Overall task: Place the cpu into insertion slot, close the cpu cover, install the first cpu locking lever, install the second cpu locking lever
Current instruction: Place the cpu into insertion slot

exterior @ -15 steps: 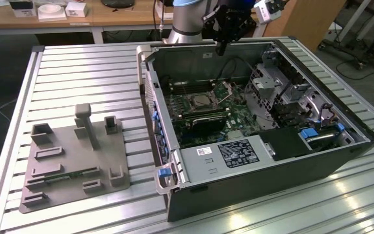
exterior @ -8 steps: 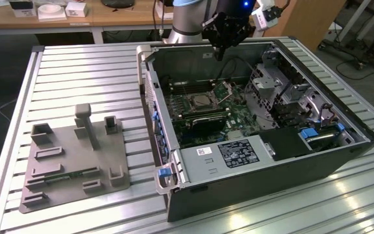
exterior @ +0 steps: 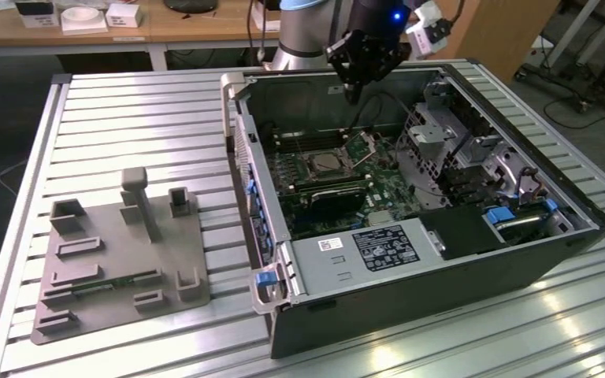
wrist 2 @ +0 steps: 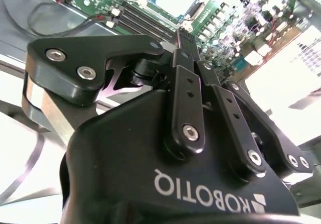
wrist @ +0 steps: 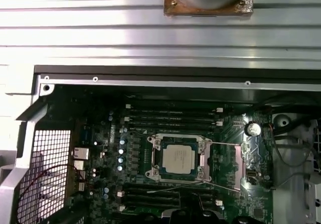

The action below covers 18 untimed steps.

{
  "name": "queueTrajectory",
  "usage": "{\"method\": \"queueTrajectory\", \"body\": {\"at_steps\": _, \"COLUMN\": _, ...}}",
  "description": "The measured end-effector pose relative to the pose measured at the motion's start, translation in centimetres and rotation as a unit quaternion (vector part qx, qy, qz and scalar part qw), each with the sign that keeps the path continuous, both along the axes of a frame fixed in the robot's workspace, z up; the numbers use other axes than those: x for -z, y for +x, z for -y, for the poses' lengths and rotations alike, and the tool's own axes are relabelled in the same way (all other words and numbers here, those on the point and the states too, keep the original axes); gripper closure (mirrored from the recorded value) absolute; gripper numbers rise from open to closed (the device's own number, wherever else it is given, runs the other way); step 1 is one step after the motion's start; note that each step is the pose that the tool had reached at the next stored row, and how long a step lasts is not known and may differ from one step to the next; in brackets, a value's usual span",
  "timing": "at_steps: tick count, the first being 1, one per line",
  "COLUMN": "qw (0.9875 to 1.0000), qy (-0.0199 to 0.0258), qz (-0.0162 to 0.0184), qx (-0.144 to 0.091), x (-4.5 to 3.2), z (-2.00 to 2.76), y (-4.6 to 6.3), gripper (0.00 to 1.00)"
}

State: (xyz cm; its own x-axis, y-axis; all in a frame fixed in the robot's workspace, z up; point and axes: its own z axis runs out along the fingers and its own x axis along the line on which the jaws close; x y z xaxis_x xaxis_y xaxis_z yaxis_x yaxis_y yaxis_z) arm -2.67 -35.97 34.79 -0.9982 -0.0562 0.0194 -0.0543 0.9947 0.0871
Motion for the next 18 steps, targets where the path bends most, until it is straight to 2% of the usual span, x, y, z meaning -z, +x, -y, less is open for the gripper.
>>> {"method": "queueTrajectory", "body": {"at_steps": 2, "qw": 0.9999, "qy": -0.0003, "qz": 0.0001, "qx": -0.011, "x": 0.33, "z": 0.0, "y": 0.1, "gripper": 0.9}}
{"method": "queueTrajectory", "body": {"at_steps": 6, "qw": 0.9999, "qy": -0.0003, "qz": 0.0, "qx": -0.012, "x": 1.07, "z": 0.0, "y": 0.6, "gripper": 0.9}}
{"method": "queueTrajectory", "body": {"at_steps": 10, "qw": 0.9999, "qy": -0.0002, "qz": 0.0, "qx": -0.012, "x": 1.97, "z": 0.0, "y": 0.6, "gripper": 0.9}}
{"method": "queueTrajectory", "body": {"at_steps": 11, "qw": 0.9999, "qy": -0.0003, "qz": 0.0, "qx": -0.012, "x": 2.34, "z": 0.0, "y": 0.6, "gripper": 0.9}}
{"method": "queueTrajectory", "body": {"at_steps": 18, "qw": 1.0, "qy": -0.0006, "qz": 0.0, "qx": -0.009, "x": 3.61, "z": -0.03, "y": -0.2, "gripper": 0.9}}
